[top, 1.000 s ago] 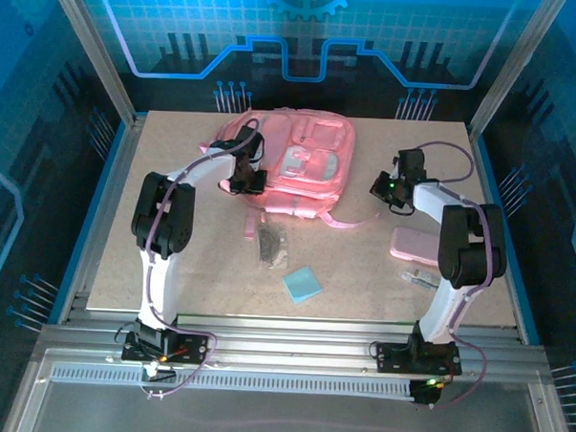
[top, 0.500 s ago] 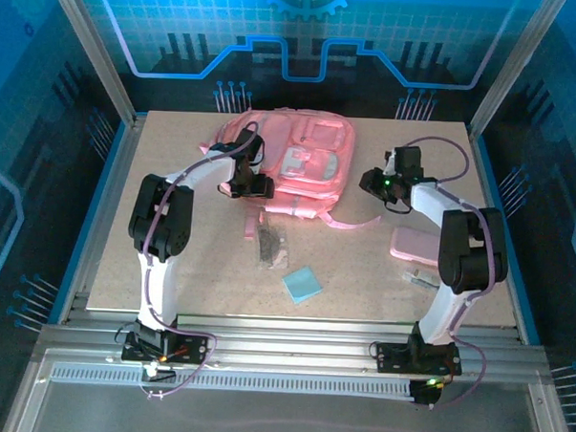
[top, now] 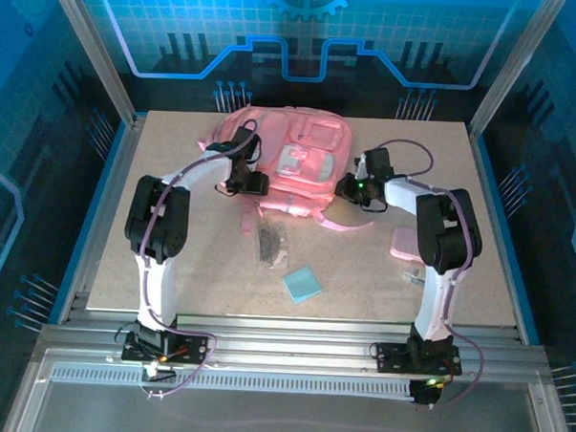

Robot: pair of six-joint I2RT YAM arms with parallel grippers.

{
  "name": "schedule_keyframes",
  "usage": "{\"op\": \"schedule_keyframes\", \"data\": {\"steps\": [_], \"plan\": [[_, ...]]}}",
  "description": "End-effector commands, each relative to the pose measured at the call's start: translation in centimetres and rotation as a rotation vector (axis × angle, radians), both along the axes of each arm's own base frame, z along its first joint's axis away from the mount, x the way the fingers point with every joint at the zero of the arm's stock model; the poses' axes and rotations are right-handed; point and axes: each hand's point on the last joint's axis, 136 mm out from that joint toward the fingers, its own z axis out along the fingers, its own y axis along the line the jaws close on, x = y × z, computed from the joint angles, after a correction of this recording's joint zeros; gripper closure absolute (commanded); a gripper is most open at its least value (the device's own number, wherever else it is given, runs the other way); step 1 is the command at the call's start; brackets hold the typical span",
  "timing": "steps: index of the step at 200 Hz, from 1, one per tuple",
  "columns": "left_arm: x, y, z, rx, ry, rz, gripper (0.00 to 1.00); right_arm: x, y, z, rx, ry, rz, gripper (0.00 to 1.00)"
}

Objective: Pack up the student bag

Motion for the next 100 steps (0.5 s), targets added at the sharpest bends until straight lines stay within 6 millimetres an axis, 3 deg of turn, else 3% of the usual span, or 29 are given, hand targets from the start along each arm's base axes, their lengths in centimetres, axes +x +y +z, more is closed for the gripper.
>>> {"op": "schedule_keyframes", "data": {"steps": [1, 30, 58, 100], "plan": [[-0.5, 1.7, 2.7, 0.045, -0.055, 0.041, 0.30, -0.5, -1.3, -2.3, -0.069, 0.070, -0.058, 1.00], [-0.8, 2.3, 3.8, 0.042, -0.085, 0.067, 0.28, 0.0, -3.8, -0.9, -0.137, 0.032, -0.090, 1.00], [-0.2, 2.6, 3.2, 0.046, -0.082, 0.063, 0.34, 0.6, -5.9, 1.1, -0.169, -0.007, -0.084, 1.00], [0.0, -1.3, 2.7, -0.143, -0.077, -0.059, 0.54, 1.0, -6.2, 2.3, -0.166, -0.029, -0.029, 1.00]]}}
